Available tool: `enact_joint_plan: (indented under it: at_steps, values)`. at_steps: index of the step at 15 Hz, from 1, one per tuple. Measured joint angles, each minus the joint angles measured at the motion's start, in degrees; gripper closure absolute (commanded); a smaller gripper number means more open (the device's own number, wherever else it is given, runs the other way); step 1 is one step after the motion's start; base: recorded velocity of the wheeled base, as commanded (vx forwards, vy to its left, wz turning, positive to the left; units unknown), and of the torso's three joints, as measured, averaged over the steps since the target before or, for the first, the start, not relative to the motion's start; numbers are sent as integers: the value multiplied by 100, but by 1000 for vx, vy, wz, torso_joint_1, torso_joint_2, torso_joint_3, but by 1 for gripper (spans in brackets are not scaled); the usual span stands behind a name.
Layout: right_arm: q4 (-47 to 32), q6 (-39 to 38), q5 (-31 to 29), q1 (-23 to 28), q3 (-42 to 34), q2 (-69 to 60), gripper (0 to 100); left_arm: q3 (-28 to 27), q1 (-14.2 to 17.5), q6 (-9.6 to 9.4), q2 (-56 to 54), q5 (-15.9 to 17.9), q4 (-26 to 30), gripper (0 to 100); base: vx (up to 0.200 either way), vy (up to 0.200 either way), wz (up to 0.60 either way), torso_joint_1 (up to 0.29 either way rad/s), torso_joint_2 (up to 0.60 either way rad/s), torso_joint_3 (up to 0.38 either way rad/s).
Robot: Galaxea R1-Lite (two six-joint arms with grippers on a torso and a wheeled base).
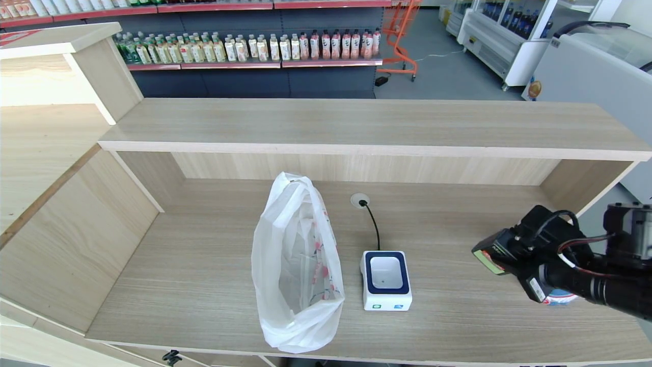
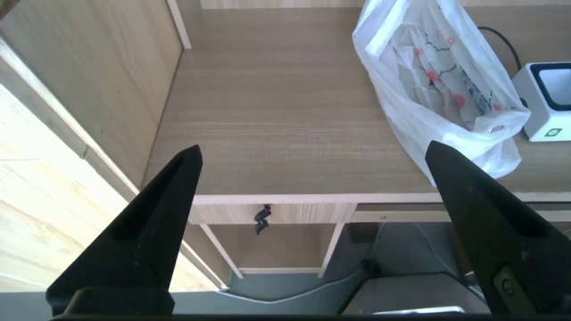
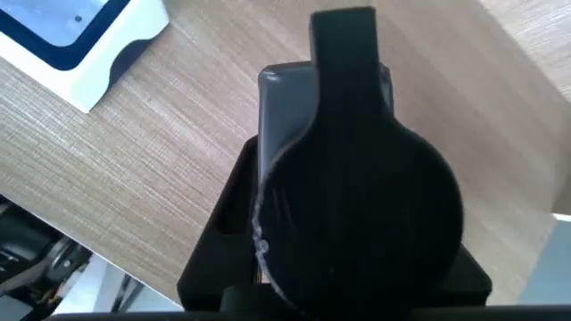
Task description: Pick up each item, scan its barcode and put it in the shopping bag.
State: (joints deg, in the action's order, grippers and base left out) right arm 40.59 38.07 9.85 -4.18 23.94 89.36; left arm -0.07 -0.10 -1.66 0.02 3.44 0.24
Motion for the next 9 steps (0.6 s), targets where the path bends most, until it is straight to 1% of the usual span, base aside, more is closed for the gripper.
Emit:
enact_joint_plan:
  at_steps: [1, 2, 3, 4, 5, 7, 9]
  values:
    - [-30, 328, 5, 28, -116, -411, 100, 0, 0, 0, 0, 0, 2, 0, 0, 0, 0, 0, 0, 0]
    - [-83, 1081, 41, 46, -219, -789, 100, 0, 0, -1, 0, -2, 0, 0, 0, 0, 0, 0, 0, 0]
    - [-113, 1924, 229, 66, -280, -1058, 100, 0, 0, -1, 0, 0, 0, 0, 0, 0, 0, 0, 0, 0]
    - [-113, 2603, 631, 80, -317, -1252, 100, 0, 0, -1, 0, 0, 0, 0, 0, 0, 0, 0, 0, 0]
    - [-113, 3555, 1275, 155, -344, -1386, 100, 0, 0, 0, 0, 0, 2, 0, 0, 0, 0, 0, 0, 0]
    - [-110, 5699, 2475, 428, -363, -1497, 100, 0, 0, -1, 0, 0, 2, 0, 0, 0, 0, 0, 0, 0]
    - [-143, 7858, 4092, 569, -372, -1519, 100, 0, 0, 0, 0, 0, 2, 0, 0, 0, 0, 0, 0, 0]
